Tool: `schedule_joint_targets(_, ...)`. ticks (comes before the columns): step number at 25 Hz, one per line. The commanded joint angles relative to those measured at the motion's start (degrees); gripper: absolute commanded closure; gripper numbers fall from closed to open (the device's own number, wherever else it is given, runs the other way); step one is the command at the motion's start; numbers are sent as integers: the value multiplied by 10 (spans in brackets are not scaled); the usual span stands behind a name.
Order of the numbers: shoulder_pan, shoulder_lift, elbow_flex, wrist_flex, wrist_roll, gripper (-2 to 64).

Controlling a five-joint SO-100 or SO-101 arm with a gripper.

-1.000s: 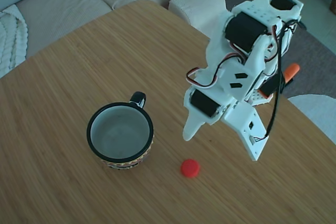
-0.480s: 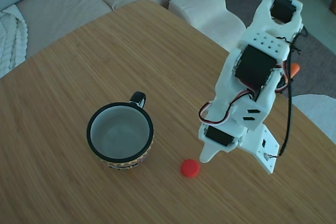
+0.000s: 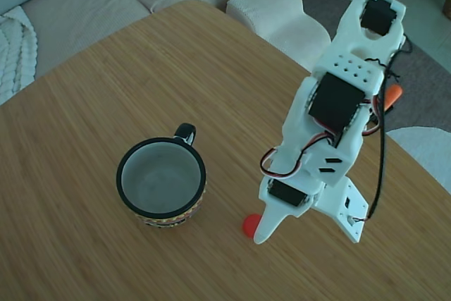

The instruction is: Grasp a red cap and put it in the cup.

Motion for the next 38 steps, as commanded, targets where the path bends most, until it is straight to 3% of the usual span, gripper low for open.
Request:
schedule_joint_targets(1, 2, 6, -24, -10, -3, 237)
schedule_joint_targets(14, 16, -90, -44, -21, -4, 237)
schedule_joint_targets(26, 19, -95, 11, -55, -4, 238)
schedule_joint_targets(38, 16, -126, 16, -49, -4, 240)
